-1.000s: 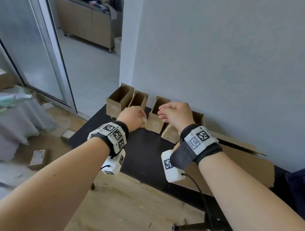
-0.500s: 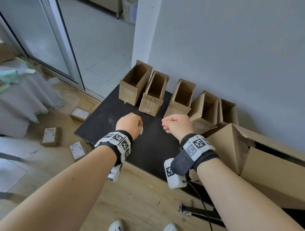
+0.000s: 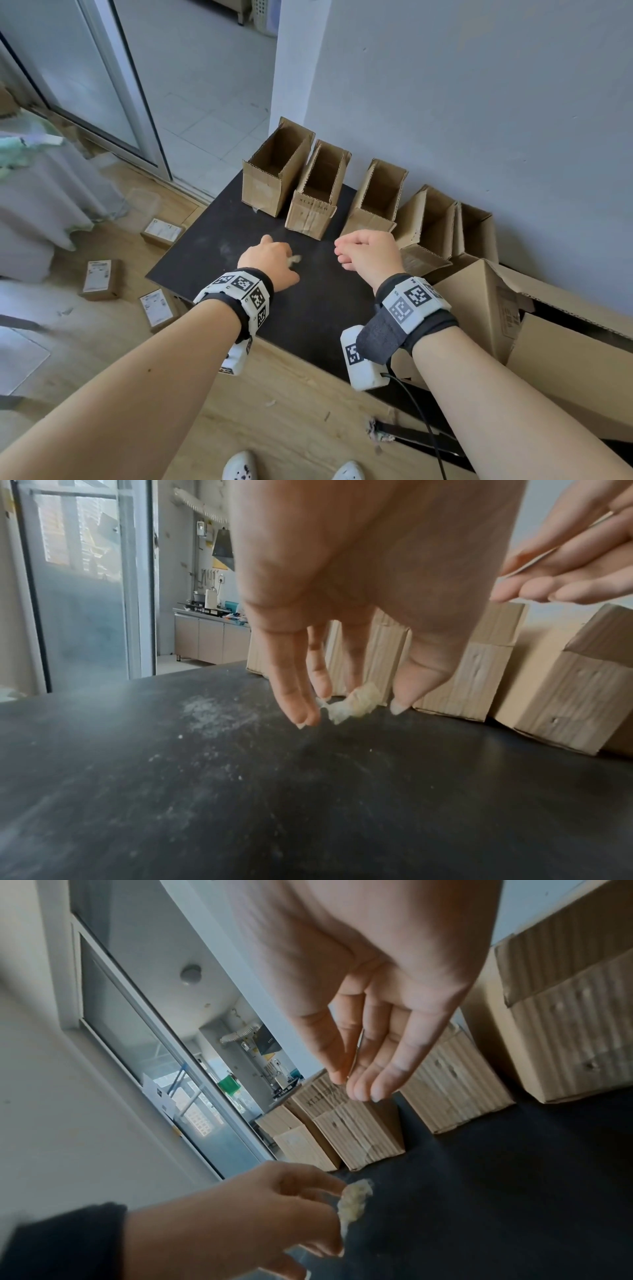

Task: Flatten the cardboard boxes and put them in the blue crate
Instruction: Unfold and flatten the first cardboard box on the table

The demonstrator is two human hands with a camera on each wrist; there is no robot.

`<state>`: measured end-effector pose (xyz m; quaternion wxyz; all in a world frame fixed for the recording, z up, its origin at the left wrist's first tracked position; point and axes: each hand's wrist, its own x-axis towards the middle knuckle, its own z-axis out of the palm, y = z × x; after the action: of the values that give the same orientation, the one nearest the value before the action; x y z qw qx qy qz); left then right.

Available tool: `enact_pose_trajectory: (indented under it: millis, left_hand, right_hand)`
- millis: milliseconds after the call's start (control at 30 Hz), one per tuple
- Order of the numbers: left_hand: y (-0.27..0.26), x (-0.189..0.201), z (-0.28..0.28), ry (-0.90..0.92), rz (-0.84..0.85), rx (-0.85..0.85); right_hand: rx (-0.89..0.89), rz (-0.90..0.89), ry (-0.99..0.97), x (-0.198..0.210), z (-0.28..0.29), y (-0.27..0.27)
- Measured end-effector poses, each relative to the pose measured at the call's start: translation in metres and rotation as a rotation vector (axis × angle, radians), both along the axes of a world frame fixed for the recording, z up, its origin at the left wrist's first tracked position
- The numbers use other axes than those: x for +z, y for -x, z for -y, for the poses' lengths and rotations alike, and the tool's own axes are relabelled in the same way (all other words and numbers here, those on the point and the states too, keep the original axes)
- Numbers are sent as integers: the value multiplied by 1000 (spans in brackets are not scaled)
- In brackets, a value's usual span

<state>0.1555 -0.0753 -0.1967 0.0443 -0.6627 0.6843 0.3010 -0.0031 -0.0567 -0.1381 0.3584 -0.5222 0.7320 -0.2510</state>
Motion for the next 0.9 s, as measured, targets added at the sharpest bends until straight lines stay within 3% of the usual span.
enact_pose_trajectory:
  millis: [167, 433, 667, 767, 900]
  left_hand:
    - [-1, 17, 0, 64, -74, 41]
    - [9, 27, -16, 115, -38, 79]
    - [43, 69, -20, 380, -237, 90]
    - [52, 81, -17, 265, -160, 59]
    - [53, 61, -27, 151, -62, 80]
  right_hand:
    - [36, 17, 72, 21, -4, 0]
    - [37, 35, 148, 47, -20, 15]
    - [5, 137, 242, 98, -36, 42]
    - [-8, 131, 288, 119, -45, 61]
    - [-31, 120, 292, 124, -59, 82]
